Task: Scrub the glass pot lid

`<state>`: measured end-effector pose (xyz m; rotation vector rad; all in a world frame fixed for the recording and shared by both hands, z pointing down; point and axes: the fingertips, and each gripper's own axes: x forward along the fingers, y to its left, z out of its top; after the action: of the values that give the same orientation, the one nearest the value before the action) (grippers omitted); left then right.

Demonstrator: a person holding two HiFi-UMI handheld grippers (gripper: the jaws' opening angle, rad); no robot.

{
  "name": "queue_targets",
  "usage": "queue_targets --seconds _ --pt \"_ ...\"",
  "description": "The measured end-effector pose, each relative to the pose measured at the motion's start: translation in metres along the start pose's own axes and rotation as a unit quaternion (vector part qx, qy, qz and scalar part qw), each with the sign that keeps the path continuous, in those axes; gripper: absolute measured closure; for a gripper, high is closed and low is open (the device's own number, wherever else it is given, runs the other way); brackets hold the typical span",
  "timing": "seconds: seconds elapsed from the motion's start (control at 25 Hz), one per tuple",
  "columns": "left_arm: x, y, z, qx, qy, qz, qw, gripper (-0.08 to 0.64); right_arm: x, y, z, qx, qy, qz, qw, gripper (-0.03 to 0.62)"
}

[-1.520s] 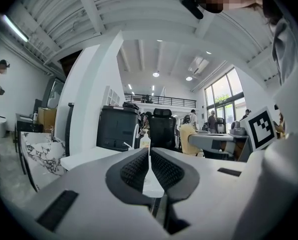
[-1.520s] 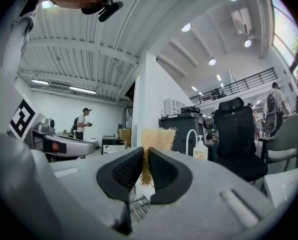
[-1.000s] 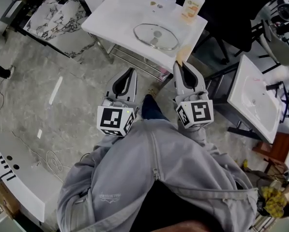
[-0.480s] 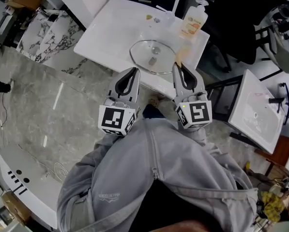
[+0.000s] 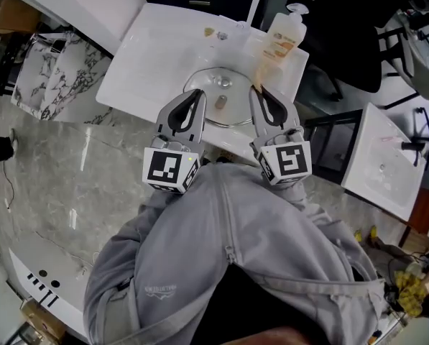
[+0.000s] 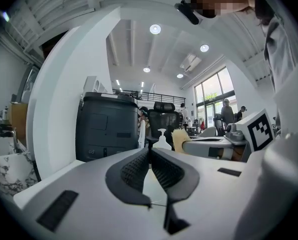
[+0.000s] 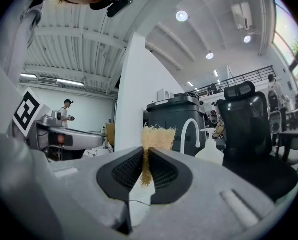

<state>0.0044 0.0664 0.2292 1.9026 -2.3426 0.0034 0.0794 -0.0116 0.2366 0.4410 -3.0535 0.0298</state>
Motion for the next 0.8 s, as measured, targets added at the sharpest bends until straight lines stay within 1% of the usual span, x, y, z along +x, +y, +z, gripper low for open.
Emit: queue_targets --seconds 0.12,0.36,0.48,0.6,0.8 --pt "0.012 0.000 -0.005 0.003 0.008 -0.017 0.9998 0.543 -0.001 -0.005 -0.003 0.003 0.003 -0.012 1.000 0.562" --pt "0.030 -0.011 -0.016 0.018 0.022 -0.067 0.9974 0.543 -0.008 -0.018 -0.013 0.013 0.003 -0.048 0.999 0.563" --pt "0.042 -0.013 -0.023 0.026 0.029 -0.094 0.9948 0.543 -0.005 -0.023 -0.019 0.008 0.001 -0.060 0.998 0.563" --pt "0.053 -0.013 -0.035 0.028 0.051 -0.119 0.9912 0.543 0.002 -0.031 -0.026 0.018 0.006 -0.080 0.997 0.561" --pt "0.072 0.001 -0.036 0.028 0.059 -0.143 0.9875 0.543 0.021 -0.033 -0.035 0.031 0.026 -0.105 0.994 0.563"
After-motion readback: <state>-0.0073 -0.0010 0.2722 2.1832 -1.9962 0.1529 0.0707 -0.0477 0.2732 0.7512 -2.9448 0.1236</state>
